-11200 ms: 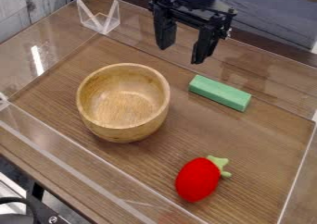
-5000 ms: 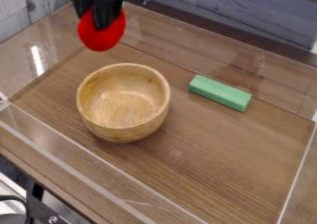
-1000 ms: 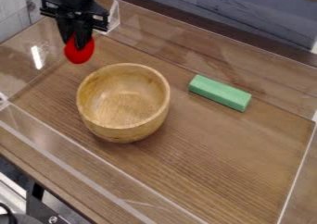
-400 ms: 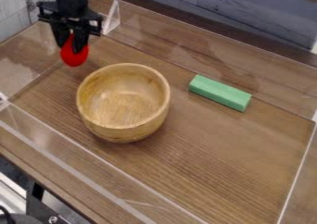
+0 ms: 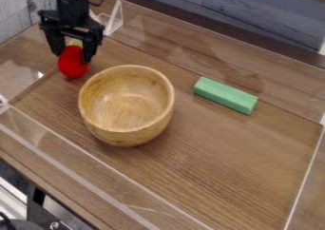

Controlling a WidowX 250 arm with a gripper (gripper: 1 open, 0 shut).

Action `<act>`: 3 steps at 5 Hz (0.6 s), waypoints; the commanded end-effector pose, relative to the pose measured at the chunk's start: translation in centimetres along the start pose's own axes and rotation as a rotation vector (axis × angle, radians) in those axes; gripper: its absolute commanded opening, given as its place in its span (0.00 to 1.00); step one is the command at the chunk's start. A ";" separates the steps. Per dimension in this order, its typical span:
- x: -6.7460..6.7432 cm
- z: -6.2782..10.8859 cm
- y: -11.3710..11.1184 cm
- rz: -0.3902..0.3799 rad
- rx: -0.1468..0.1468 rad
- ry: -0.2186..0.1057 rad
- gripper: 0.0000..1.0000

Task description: Move the red object to the left

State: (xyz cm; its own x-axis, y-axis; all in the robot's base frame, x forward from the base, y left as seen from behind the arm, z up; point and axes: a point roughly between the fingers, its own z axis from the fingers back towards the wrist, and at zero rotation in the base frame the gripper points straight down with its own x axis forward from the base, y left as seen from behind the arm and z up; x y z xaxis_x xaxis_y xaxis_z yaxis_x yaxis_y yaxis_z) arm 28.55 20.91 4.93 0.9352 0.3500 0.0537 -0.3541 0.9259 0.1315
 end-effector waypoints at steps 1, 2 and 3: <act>0.0 1.5 1.0 0.030 0.019 -0.058 1.00; 0.5 1.8 0.8 0.089 0.024 -0.049 1.00; 0.9 2.1 0.7 0.146 0.029 -0.040 0.00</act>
State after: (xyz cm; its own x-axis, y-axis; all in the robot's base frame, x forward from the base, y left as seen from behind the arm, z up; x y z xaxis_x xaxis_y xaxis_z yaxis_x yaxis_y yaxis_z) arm 28.21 20.97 5.14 0.8772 0.4777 0.0471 -0.4794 0.8666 0.1387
